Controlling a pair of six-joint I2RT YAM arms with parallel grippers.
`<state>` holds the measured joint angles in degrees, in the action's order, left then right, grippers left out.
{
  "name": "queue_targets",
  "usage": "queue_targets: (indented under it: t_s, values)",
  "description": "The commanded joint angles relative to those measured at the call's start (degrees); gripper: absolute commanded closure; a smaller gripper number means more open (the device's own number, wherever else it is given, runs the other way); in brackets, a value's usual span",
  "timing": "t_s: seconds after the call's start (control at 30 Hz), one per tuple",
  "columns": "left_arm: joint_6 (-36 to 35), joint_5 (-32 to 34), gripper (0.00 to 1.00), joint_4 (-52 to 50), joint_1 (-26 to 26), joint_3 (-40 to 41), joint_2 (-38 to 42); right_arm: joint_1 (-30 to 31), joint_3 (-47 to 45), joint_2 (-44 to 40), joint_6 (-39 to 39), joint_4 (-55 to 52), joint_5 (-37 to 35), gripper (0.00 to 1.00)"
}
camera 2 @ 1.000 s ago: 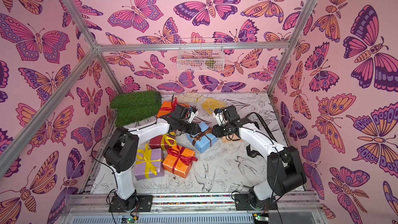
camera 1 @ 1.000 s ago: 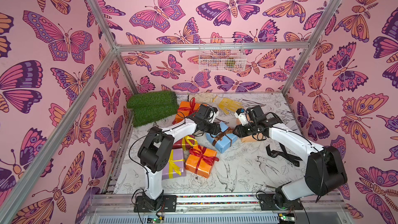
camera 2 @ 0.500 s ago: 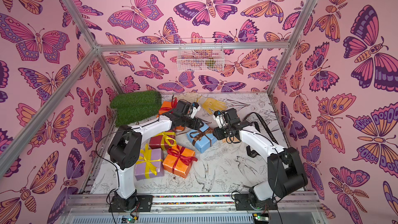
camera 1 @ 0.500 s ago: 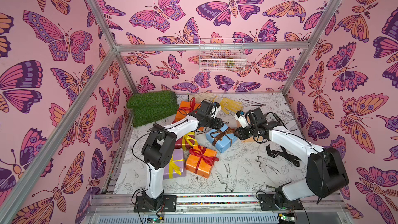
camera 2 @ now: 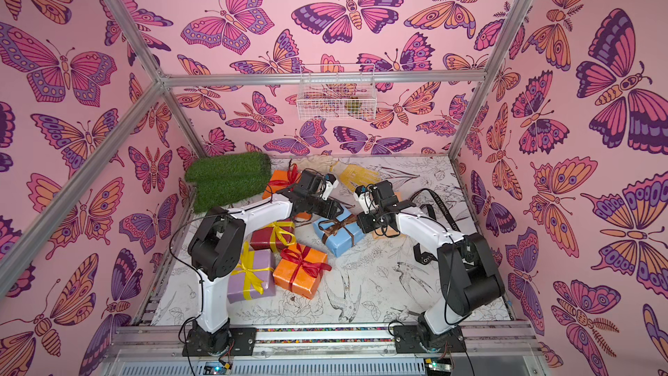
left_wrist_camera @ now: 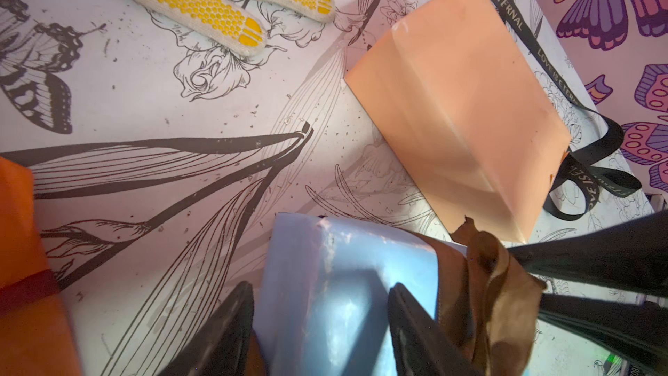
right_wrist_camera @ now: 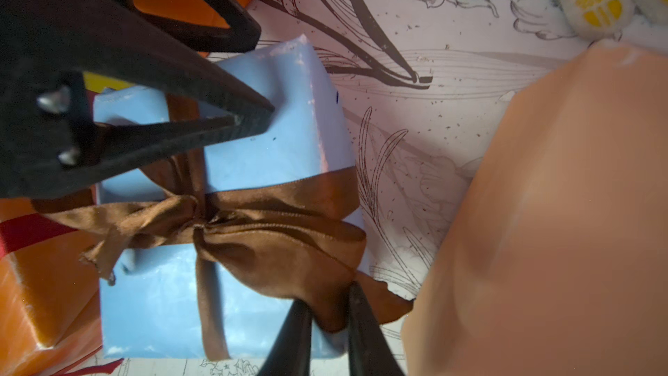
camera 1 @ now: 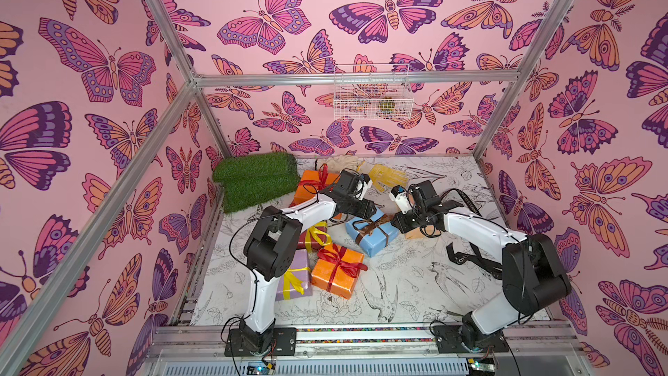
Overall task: Untie the ribbon bows on the gift boxes
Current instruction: Untie the ribbon from the gift box.
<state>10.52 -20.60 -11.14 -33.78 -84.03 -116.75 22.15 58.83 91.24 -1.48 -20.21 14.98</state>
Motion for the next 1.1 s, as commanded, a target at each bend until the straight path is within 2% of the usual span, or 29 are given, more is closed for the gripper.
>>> queue_targets:
  t_s: [0.0,0.13,0.3,0.57,0.87,1.07]
  values:
    - [-0.75,-0.52,0.38,0.91,0.12,0.53,-1.31,-0.03,1.55,0.37,0.27,-1.82,-0.61,0.85]
    - [-0.63,-0.67,0.38,0.94,0.12,0.53,-1.86,0.0,1.17,-0.78,0.53,-3.0,-1.1,0.87]
    - [-0.61,-0.49,0.38,0.94,0.13,0.87,-1.8,0.0,2.07,-3.94,0.83,-4.63,-1.18,1.0]
    - [-1.15,-0.19,0.38,1.03,-0.12,1.67,-1.56,0.13,5.7,-8.6,0.99,-10.84,-2.35,1.0]
    - [-2.16,0.87,0.39,1.85,-1.11,3.5,-1.3,1.03,12.01,-15.78,2.11,-15.02,1.22,1.0]
    - [-2.17,0.89,0.39,2.59,-1.88,3.96,-1.46,1.5,12.3,-21.18,3.45,-13.67,4.12,1.0]
